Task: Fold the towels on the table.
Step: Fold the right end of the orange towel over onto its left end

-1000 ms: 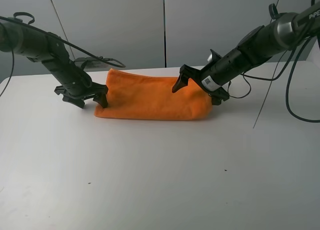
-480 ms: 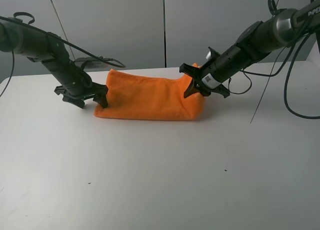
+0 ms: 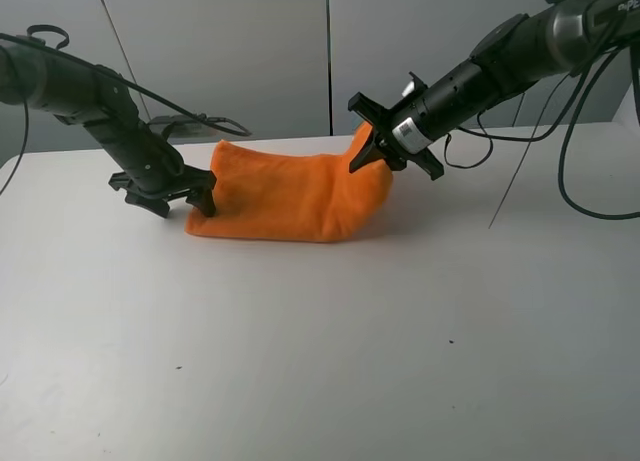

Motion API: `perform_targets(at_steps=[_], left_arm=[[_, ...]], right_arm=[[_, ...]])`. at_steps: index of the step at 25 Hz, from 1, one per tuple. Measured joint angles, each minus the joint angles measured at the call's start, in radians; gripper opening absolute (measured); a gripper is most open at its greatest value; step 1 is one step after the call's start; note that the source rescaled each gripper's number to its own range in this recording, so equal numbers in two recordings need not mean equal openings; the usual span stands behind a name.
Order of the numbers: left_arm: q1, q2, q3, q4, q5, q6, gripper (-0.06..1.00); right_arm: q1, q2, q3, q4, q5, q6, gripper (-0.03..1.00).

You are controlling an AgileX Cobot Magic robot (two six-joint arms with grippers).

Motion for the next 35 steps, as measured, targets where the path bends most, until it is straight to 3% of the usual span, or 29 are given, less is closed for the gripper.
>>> perform_targets(at_steps=[7, 17, 31, 35], left_arm=[[0.0, 0.0, 0.0, 0.0, 0.0, 0.0, 0.99], [0.0, 0.0, 0.0, 0.0, 0.0, 0.0, 0.99], [0.0, 0.0, 0.0, 0.0, 0.0, 0.0, 0.99], [0.0, 0.0, 0.0, 0.0, -0.002, 0.0, 0.99]], right_arm=[[0.026, 0.0, -0.027, 0.049, 0.008, 0.061, 0.06], [0.176, 0.011, -0.035, 0.129, -0.139, 0.067, 0.06], [0.277, 0.179, -0.213, 0.356, -0.151, 0.06, 0.06], [0.289, 0.21, -0.217, 0.381, -0.155, 0.06, 0.06]])
